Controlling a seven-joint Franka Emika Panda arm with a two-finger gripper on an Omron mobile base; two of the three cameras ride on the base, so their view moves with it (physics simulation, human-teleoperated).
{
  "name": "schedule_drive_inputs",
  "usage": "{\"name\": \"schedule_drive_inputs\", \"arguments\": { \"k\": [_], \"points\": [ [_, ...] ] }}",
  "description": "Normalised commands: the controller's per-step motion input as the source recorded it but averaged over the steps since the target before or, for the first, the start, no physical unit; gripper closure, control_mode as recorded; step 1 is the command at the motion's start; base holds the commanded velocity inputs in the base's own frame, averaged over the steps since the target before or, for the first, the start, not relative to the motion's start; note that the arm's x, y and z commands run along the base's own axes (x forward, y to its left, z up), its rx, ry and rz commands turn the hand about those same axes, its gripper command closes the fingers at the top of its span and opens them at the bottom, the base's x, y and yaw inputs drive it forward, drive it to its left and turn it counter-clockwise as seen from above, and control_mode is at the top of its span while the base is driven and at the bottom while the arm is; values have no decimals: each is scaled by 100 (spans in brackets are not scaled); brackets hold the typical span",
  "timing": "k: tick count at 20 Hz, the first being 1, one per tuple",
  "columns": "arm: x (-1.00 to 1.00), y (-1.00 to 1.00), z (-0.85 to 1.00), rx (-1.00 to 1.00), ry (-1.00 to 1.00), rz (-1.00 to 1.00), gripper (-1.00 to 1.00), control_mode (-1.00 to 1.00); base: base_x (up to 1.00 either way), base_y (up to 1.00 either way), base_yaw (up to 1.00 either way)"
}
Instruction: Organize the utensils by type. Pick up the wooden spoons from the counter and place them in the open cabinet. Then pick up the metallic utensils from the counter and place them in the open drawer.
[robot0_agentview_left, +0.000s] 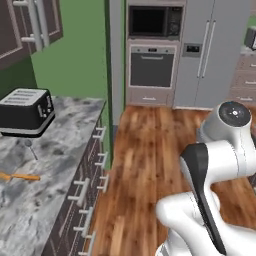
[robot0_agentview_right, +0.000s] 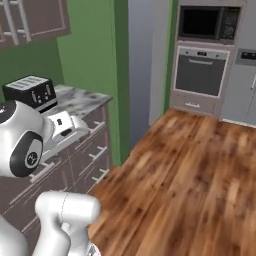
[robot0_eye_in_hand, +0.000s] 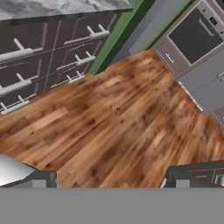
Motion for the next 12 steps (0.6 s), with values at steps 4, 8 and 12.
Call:
{"name": "schedule_drive_inputs", "arguments": {
  "k": [4, 8, 12],
  "points": [
    [0, 0, 0, 0, 0, 0, -100, 100, 91, -10, 42],
    [0, 0, 0, 0, 0, 0, -100, 100, 68, -4, 60],
    [0, 0, 0, 0, 0, 0, -100, 100, 52, -1, 63]
  ]
}}
